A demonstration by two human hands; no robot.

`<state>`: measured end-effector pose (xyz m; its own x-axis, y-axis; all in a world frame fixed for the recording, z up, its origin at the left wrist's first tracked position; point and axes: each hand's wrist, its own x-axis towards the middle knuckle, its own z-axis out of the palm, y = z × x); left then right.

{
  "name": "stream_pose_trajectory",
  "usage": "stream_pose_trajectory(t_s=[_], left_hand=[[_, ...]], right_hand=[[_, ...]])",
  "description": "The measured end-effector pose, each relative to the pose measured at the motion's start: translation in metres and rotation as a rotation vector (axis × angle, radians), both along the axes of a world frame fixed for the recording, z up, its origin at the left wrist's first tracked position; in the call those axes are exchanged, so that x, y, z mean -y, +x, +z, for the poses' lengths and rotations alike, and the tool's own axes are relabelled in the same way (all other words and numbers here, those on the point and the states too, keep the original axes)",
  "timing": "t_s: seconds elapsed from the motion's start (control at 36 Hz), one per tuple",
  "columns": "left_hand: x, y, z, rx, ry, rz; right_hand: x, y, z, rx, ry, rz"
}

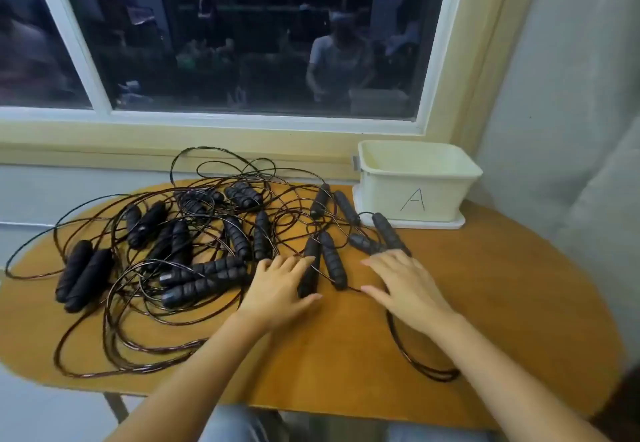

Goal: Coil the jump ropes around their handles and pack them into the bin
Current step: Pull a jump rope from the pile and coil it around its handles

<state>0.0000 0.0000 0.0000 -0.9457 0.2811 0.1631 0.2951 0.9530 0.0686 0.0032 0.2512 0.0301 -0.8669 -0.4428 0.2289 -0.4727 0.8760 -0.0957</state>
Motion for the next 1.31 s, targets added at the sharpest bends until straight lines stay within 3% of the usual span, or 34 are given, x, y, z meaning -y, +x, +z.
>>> stream_pose_trajectory(t_s=[0.19,0.36,0.44,0.5,0.61,0.67,0.94,1.19,1.31], left_hand=[[-0.013,-0.019,-0.015,0.052,0.186,0.049],[-0.006,-0.019,-0.022,0.071,0.366,0.071],[-0.003,-0.019,-0.023,0.060,0.390,0.077],[-0.002,-0.018,-0.023,0.053,0.376,0.071],[-0.001,-0.017,-0.024,0.051,0.392,0.068],[-0.001,-0.018,-0.024,0.060,0.402,0.075],[-0.005,-0.021,-0.018,0.145,0.555,0.170],[0.016,0.005,-0.014,0.248,0.600,0.102],[0.011,0.018,-0.014,0.258,0.530,0.121]], right_hand=[[0.033,-0.017,-0.043,0.074,0.034,0.049],[0.028,-0.032,-0.053,-0.168,-0.298,0.099],[0.020,-0.046,-0.042,-0.269,-0.388,0.010],[0.013,-0.059,-0.042,-0.246,-0.344,-0.113],[0.015,-0.075,-0.049,-0.133,0.051,-0.320],[0.025,-0.071,-0.047,-0.166,0.133,-0.345],[0.082,-0.051,-0.033,0.131,0.022,-0.387],[0.090,0.035,-0.039,0.202,-0.050,-0.209],[0.093,0.053,-0.058,0.058,-0.141,-0.149]])
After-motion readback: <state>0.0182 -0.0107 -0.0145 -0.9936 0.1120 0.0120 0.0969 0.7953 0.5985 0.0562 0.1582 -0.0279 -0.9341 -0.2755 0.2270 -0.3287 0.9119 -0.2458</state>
